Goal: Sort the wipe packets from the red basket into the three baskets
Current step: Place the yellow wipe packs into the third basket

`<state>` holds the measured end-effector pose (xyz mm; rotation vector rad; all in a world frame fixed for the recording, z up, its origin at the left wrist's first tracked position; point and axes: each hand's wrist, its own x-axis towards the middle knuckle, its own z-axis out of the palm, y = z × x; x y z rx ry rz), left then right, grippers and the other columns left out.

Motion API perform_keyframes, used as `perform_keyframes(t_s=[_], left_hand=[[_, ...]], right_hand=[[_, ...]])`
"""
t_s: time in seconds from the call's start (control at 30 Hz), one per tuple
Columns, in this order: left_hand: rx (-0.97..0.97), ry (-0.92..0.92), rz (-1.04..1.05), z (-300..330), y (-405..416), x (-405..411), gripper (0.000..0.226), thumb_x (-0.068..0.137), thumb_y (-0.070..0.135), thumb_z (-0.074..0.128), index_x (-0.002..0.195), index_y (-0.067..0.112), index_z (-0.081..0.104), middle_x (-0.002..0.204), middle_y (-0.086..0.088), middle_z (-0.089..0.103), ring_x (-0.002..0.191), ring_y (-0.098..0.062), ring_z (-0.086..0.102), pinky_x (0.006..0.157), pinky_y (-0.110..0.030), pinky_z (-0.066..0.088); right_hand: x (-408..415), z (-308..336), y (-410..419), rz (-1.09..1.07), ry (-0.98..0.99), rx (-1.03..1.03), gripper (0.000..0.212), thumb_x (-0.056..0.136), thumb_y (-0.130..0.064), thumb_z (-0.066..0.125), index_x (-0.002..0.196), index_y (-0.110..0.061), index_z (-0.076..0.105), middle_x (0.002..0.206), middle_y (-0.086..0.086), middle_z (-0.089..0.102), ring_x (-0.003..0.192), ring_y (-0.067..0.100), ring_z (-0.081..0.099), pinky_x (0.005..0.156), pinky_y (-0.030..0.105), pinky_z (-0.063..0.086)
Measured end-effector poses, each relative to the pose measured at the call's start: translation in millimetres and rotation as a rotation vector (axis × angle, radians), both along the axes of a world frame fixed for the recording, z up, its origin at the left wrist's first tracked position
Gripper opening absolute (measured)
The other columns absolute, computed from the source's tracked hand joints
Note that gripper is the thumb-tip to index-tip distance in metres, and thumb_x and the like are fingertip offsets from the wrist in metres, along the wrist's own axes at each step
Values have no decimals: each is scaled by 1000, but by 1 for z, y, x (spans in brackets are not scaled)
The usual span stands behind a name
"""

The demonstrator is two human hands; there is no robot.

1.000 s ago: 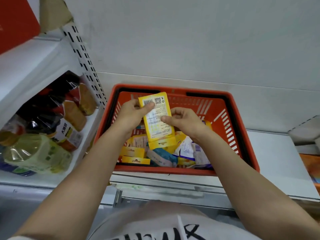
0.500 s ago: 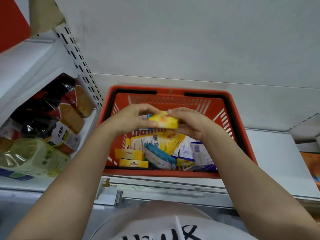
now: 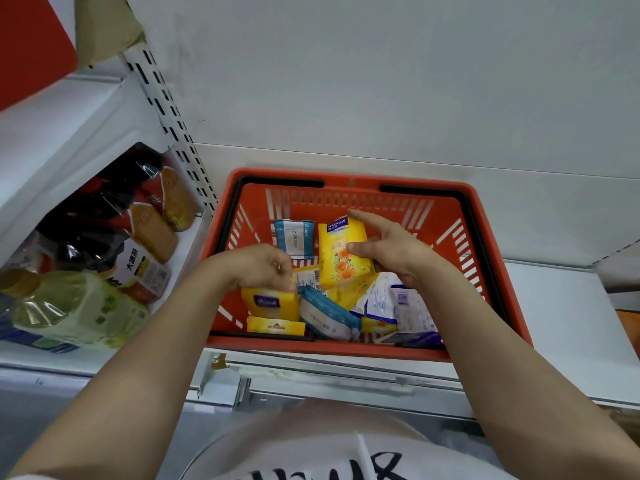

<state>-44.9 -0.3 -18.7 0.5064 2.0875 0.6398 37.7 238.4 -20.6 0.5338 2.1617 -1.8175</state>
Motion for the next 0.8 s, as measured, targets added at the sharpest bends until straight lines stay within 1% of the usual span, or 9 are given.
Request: perform_keyframes(t_s=[0.07,0.13,0.2,0.27,0.3,0.4,0.53,0.67,0.8], left_hand=[[191,47,192,6,-1,-3,15,87,23,74,80,18,61,89,4,69,91,-15,62,88,-37,49],[396,102,344,13,-2,-4,15,89,23,71,82,17,59,79,8,71,82,-10,64,82,-36,49],[556,157,443,20,1,-2,14,91,22,68,84,16,58,71,7,70,71,-8,64,71,-29,50],[642,204,489,25,5,0,12,93,21,65,86,15,58,72,4,71,68,-8,66,65,-23,52],[651,229,492,27,6,1,11,94,21,65,88,15,58,73,4,72,69,-7,67,64,-21,53],[648,216,488,29,5,-1,11,93,22,65,90,14,59,72,4,72,69,-8,67,67,-25,53],[610,121,442,32,5,-2,12,94,25,63,92,14,57,70,3,72,66,-7,68,61,-25,52],[585,139,494,34,10,0,16,96,29,61,89,16,55,74,3,71,65,-6,67,55,-22,51],[551,195,538,33,9,0,19,98,35,57,92,17,55,87,-2,68,75,-12,65,61,-24,51]], right_hand=[[0,3,1,-13,54,88,33,95,-7,62,115,-31,71,99,-10,65,82,3,63,74,27,55],[-1,4,0,-50,71,138,29,97,-8,58,95,-29,77,112,-4,69,103,15,63,94,41,53],[-2,4,-2,-86,67,156,29,97,-9,57,90,-28,78,118,-1,69,114,21,62,101,47,50],[-2,5,-5,-88,89,165,17,95,-18,63,94,-27,77,115,-3,70,114,18,62,101,45,50],[-2,6,-6,-85,100,150,10,92,-29,68,96,-28,77,113,-5,70,114,15,62,101,45,50],[2,12,-9,-5,145,164,34,76,-56,76,103,-34,75,120,-10,68,121,10,57,102,43,48],[5,26,-16,136,236,207,39,75,-53,77,108,-32,74,114,-22,65,115,-3,55,101,30,45],[4,34,-25,200,199,291,58,59,-61,79,109,-33,74,106,-28,57,111,3,56,98,36,51],[7,38,-28,227,203,444,53,66,-52,85,112,-30,73,104,-26,55,109,5,54,94,29,48]])
